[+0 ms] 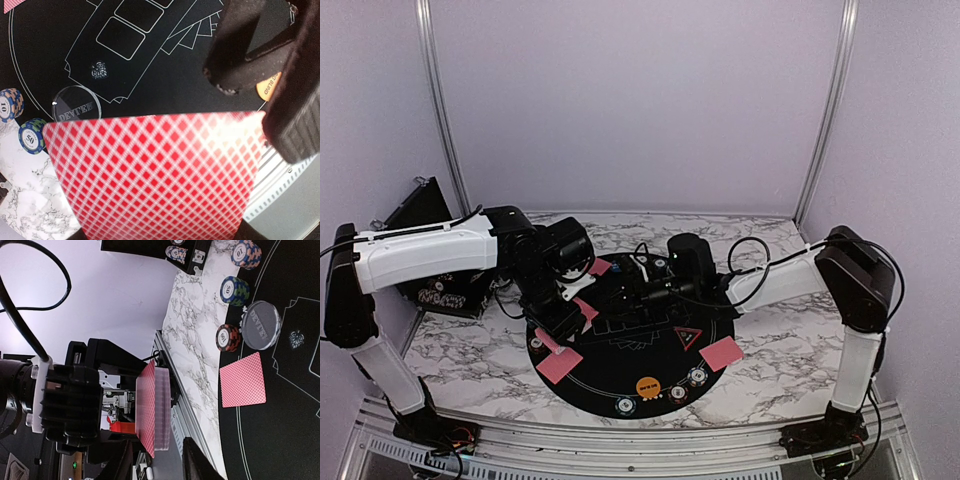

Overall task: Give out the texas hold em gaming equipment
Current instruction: Pick up the poker card from the face-down deck piles.

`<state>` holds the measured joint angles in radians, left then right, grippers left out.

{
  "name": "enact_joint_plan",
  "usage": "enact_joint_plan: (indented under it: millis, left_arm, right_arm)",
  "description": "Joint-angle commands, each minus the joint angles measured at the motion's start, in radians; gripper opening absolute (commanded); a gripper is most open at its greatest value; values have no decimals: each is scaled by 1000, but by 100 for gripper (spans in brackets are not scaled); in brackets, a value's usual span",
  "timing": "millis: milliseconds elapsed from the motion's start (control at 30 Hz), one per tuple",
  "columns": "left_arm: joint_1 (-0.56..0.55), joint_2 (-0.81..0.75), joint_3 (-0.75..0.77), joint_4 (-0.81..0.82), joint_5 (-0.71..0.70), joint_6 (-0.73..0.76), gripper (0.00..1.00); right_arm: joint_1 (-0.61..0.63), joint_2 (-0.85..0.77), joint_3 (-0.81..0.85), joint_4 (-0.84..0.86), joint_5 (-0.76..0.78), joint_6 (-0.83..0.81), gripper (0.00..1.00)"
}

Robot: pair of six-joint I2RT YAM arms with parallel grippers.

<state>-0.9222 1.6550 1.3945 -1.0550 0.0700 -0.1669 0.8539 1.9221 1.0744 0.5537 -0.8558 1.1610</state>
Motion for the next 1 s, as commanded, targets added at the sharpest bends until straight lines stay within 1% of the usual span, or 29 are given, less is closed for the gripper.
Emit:
enact_joint_plan:
  millis: [0, 167, 367, 833, 967]
  left_arm:
    - [-2, -5, 21, -3, 3, 18, 58]
    - [-2, -4, 20, -2, 4, 17, 58]
    - [-1, -5, 20, -2, 4, 17, 58]
    - [-1, -7, 20, 0, 3, 18, 58]
    - [-1, -8, 20, 1, 3, 17, 58]
  right_arm:
    - [13, -21, 4, 55, -13, 31, 31]
    - [19, -16, 9, 66, -15, 40, 28]
    - [27, -6, 7, 73, -20, 50, 21]
    - [31, 4, 15, 81, -34, 62, 12]
    - [31, 9, 15, 81, -37, 64, 8]
